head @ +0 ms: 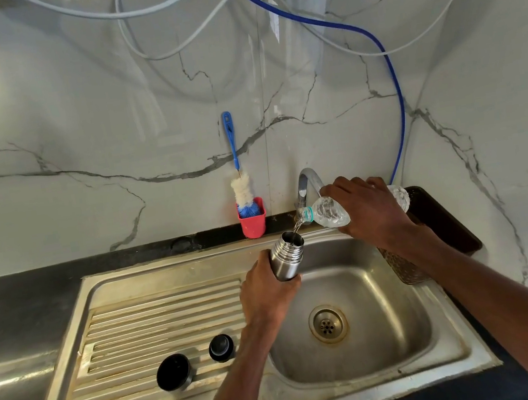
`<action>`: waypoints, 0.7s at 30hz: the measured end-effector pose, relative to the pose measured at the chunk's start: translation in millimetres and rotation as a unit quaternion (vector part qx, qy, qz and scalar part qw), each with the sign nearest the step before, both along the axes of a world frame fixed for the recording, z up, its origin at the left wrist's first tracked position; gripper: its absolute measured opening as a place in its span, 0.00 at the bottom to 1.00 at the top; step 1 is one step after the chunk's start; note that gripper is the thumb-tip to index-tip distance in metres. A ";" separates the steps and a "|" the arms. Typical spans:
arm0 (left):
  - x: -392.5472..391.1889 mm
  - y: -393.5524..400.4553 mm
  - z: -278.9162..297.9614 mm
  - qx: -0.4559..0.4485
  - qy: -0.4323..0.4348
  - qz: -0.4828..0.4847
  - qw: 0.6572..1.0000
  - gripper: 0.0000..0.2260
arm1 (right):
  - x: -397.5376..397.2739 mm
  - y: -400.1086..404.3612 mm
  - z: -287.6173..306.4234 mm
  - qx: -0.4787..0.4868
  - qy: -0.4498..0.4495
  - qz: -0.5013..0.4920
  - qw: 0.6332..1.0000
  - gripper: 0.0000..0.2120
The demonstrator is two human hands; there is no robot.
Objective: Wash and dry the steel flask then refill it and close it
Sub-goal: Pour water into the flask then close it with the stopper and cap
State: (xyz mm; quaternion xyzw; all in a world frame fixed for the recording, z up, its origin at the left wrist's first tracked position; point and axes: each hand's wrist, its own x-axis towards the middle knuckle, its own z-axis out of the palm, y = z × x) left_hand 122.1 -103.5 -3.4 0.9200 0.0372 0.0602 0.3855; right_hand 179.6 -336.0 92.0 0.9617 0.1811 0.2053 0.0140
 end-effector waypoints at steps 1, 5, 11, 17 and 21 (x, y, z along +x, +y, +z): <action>0.0 -0.2 0.0 0.000 0.000 0.001 1.000 0.23 | 0.2 -0.1 -0.3 0.000 -0.003 0.001 1.000 0.38; 0.1 -0.5 -1.2 0.000 -0.001 0.003 1.000 0.24 | 1.9 -0.6 1.1 0.001 -0.011 0.006 1.000 0.37; 0.5 -1.1 -1.5 -0.001 0.002 0.003 1.000 0.25 | 2.8 -0.5 1.2 -0.004 -0.022 0.011 1.000 0.37; 1.2 -1.8 -1.3 -0.001 -0.001 0.003 1.000 0.25 | 2.5 0.1 -2.5 -0.010 -0.030 0.012 0.999 0.38; 1.6 -1.9 -0.8 -0.003 -0.002 0.002 1.000 0.25 | 2.5 1.0 -3.4 -0.012 -0.028 0.011 0.999 0.38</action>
